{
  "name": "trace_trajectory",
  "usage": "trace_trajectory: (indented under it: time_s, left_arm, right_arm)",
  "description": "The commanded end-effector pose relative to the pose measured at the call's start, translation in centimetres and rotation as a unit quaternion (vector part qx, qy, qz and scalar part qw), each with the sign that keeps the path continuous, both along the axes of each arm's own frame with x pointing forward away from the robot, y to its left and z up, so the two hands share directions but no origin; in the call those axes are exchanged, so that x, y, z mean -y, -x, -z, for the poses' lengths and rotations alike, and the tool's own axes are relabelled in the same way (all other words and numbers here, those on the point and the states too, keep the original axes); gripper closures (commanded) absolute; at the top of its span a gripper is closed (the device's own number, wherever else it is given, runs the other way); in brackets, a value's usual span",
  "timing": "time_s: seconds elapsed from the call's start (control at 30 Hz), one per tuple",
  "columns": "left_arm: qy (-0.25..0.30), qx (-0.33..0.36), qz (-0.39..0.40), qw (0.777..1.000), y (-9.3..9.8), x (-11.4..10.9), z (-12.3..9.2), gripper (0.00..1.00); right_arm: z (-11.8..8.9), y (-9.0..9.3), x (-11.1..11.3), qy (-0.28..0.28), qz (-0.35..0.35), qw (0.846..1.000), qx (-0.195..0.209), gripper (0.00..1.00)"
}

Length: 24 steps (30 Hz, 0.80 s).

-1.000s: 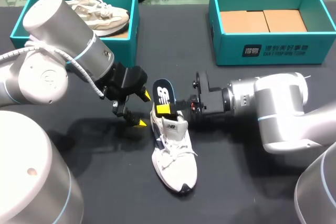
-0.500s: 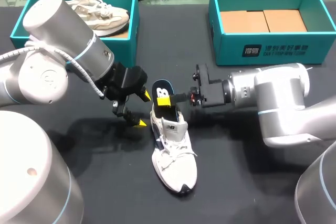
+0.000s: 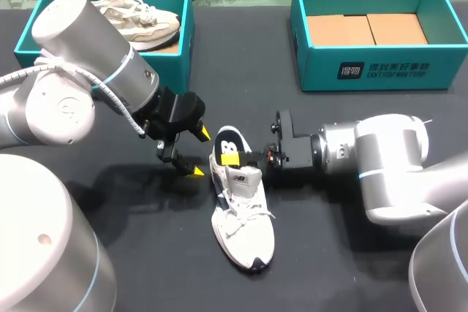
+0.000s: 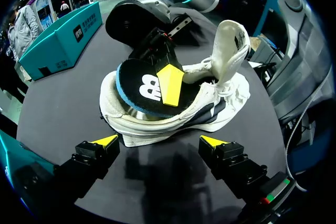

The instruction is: Take the shoe out of the shoebox, open the shoe tongue, remove and reinsert the insole, then place the shoe into the shoebox

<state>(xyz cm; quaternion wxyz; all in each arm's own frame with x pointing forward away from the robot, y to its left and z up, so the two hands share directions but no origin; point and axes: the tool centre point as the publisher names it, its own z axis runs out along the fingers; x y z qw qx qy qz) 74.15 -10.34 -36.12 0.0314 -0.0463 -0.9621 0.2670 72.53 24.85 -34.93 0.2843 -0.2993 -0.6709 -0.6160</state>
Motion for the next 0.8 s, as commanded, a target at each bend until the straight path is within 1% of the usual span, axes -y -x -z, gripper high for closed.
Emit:
trace_trajectory:
  time_s: [0.03,0.07,0.1,0.13,0.23,0.27,0.37,0.73,0.77,0.8]
  left_arm:
    - [0.0,0.001,0.0,1.0,0.1,-0.1,0.0,0.0]
    - [0.0,0.001,0.0,1.0,0.1,-0.1,0.0,0.0]
    - [0.0,0.001,0.0,1.0,0.1,-0.1,0.0,0.0]
    - [0.0,0.001,0.0,1.0,0.1,-0.1,0.0,0.0]
    - [0.0,0.001,0.0,1.0,0.1,-0.1,0.0,0.0]
    - [0.0,0.001,0.0,1.0,0.1,-0.1,0.0,0.0]
    - [0.0,0.001,0.0,1.0,0.1,-0.1,0.0,0.0]
    - [0.0,0.001,0.0,1.0,0.1,-0.1,0.0,0.0]
    - [0.0,0.001,0.0,1.0,0.1,-0.1,0.0,0.0]
    - [0.0,0.001,0.0,1.0,0.1,-0.1,0.0,0.0]
  right_arm:
    - [0.1,0.7,-0.1,0.002,0.004,1.0,0.005,1.0]
    - [-0.1,0.6,-0.2,0.004,0.003,1.0,0.008,0.99]
    - [-0.3,0.6,-0.3,0.005,0.002,1.0,0.011,0.82]
    - [-0.6,0.5,-0.3,0.008,0.0,1.0,0.015,0.74]
    - [-1.3,0.2,-0.5,0.014,-0.005,1.0,0.024,0.63]
    - [-1.5,0.1,-0.5,0.016,-0.006,0.999,0.028,0.62]
    - [-2.1,-0.2,-0.7,0.022,-0.01,0.999,0.037,0.61]
    - [-3.8,-1.0,-0.8,0.036,-0.016,0.998,0.057,0.64]
    - [-3.9,-1.2,-0.8,0.037,-0.016,0.998,0.058,0.68]
    - [-3.9,-1.3,-0.7,0.037,-0.015,0.998,0.058,0.76]
